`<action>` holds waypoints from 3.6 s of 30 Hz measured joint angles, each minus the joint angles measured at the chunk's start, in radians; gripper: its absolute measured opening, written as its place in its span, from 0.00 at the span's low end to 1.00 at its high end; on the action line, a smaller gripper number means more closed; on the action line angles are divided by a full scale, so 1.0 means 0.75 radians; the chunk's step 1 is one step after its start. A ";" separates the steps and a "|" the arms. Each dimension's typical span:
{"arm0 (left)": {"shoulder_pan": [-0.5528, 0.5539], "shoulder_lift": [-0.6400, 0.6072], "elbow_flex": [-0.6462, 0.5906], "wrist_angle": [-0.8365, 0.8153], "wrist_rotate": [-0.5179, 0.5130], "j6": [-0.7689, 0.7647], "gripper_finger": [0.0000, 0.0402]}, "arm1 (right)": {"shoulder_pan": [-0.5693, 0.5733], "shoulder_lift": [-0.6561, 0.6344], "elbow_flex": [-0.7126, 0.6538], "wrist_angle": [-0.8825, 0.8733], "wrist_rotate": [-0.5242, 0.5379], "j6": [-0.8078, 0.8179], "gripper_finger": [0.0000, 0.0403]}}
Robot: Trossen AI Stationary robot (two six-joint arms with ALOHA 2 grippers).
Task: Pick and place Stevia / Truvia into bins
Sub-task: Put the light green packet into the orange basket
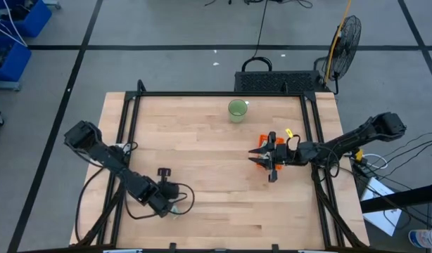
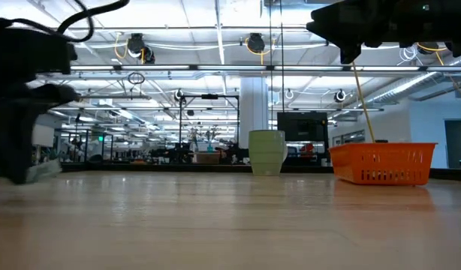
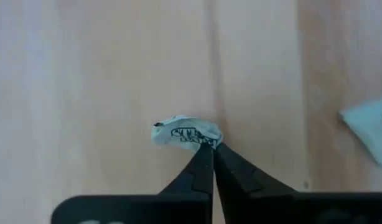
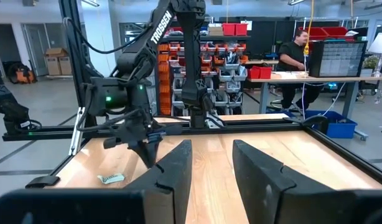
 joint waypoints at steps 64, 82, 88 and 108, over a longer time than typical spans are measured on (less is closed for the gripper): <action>0.526 -0.003 0.562 0.306 0.573 1.002 0.02 | -0.071 0.906 0.664 -0.006 -0.696 -0.325 0.13; 0.522 -0.003 0.562 0.222 0.440 0.864 0.22 | -0.097 0.905 0.664 -0.066 -0.656 -0.359 0.02; 0.519 -0.004 0.562 0.059 0.365 0.757 0.25 | -0.098 0.898 0.665 -0.220 -0.437 -0.354 0.03; 0.207 -0.004 0.487 -0.249 0.313 0.170 0.24 | -0.040 0.324 0.634 -1.736 0.487 0.543 0.03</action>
